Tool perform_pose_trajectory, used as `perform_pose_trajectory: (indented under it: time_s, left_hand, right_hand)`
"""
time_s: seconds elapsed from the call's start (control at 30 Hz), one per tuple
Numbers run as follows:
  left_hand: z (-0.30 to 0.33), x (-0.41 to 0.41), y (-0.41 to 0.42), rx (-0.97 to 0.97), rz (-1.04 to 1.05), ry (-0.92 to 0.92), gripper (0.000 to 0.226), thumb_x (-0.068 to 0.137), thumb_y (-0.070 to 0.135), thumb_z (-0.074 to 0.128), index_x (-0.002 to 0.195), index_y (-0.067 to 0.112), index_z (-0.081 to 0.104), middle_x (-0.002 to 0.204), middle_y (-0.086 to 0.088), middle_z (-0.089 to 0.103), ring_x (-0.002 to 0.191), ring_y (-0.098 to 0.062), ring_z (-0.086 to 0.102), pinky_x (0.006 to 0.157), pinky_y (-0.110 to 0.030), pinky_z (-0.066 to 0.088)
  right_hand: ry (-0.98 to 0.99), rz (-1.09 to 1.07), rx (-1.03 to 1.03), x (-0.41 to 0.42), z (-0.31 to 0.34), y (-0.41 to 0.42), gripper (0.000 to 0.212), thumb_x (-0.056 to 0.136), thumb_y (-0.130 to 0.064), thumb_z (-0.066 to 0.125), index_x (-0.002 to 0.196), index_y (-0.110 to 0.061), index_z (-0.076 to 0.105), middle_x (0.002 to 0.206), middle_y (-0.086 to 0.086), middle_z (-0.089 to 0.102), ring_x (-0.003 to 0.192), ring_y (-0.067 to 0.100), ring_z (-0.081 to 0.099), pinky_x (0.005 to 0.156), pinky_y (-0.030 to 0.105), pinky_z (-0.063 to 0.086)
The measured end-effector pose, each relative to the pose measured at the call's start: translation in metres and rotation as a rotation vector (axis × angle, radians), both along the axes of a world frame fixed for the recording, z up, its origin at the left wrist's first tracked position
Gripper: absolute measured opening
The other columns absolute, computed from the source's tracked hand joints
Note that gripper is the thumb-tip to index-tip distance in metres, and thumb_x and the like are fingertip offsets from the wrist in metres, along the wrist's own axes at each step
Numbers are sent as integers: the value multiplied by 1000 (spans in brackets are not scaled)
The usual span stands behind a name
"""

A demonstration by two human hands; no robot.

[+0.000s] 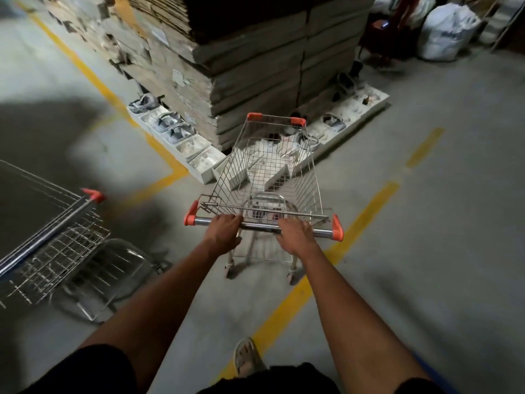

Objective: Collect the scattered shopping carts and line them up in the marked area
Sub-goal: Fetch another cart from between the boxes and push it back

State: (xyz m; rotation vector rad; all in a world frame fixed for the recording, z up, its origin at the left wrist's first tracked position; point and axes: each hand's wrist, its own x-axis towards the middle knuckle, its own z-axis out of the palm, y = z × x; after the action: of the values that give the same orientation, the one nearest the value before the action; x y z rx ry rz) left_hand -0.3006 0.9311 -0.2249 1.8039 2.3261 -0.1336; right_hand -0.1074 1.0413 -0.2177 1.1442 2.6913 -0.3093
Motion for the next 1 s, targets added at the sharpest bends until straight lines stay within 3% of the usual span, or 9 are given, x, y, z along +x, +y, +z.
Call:
perform_pose_trajectory:
  time_s: [0.13, 0.33, 0.53, 0.8, 1.0]
  left_hand:
    - [-8, -1, 19, -4, 51, -7, 20, 96, 32, 57, 114, 25, 58, 114, 2, 68, 114, -22, 61, 104, -42, 41]
    - [-14, 6, 35, -28, 106, 20, 16, 97, 40, 54, 104, 29, 63, 95, 6, 72, 95, -17, 68, 101, -40, 42]
    - [-6, 3, 50, -127, 113, -23, 21, 94, 36, 59, 104, 22, 70, 92, 0, 71, 86, -21, 70, 80, -36, 59]
    - [-6, 30, 41, -130, 196, -52, 20, 94, 33, 58, 103, 20, 69, 95, -2, 72, 89, -21, 69, 85, -38, 60]
    - [-4, 90, 29, -101, 345, -54, 18, 96, 32, 58, 104, 21, 69, 96, -1, 71, 90, -18, 69, 85, -35, 59]
  right_hand:
    - [-2, 20, 62, 1, -7, 17, 39, 98, -53, 55, 121, -23, 62, 118, 10, 71, 113, 34, 65, 105, 48, 46]
    - [-60, 33, 123, 0, -11, 34, 33, 93, -52, 58, 103, -22, 69, 100, 8, 73, 95, 31, 70, 93, 44, 53]
    - [-60, 56, 131, 3, -12, 47, 33, 92, -50, 59, 98, -20, 71, 94, 8, 73, 89, 30, 70, 79, 37, 53]
    - [-43, 132, 103, 21, -12, 54, 31, 89, -48, 59, 94, -20, 70, 91, 7, 72, 88, 31, 69, 83, 40, 52]
    - [2, 275, 52, 62, -12, 70, 24, 89, -46, 61, 84, -22, 62, 83, 5, 67, 84, 29, 68, 73, 36, 48]
